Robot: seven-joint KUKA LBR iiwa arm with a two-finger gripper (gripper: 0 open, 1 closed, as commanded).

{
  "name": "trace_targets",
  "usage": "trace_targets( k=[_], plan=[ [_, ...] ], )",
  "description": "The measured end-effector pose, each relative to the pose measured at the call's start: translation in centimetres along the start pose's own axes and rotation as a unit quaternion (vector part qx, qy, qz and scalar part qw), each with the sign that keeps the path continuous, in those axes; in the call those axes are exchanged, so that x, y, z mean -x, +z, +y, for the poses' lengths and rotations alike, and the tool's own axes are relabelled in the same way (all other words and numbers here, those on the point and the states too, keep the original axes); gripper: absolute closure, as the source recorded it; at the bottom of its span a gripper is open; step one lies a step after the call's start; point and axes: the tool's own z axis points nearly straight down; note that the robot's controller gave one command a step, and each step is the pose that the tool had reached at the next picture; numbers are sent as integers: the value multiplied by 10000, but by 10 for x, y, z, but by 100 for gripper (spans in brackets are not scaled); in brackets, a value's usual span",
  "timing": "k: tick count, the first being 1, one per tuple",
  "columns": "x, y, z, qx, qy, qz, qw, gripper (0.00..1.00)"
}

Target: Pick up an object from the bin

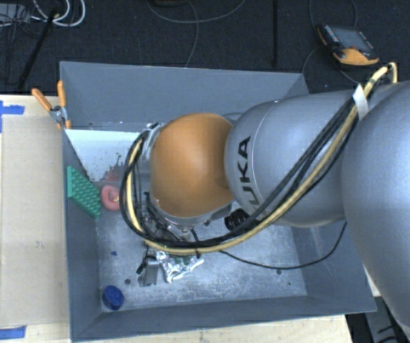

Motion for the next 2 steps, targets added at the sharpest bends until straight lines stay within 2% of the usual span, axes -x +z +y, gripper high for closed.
trace_targets(
  k=[1, 2],
  plan=[
    [6, 110, -102, -14, 100, -7, 9999, 0],
    [-12, 75, -109, 11, 717, -36, 9974, 0]
  ],
)
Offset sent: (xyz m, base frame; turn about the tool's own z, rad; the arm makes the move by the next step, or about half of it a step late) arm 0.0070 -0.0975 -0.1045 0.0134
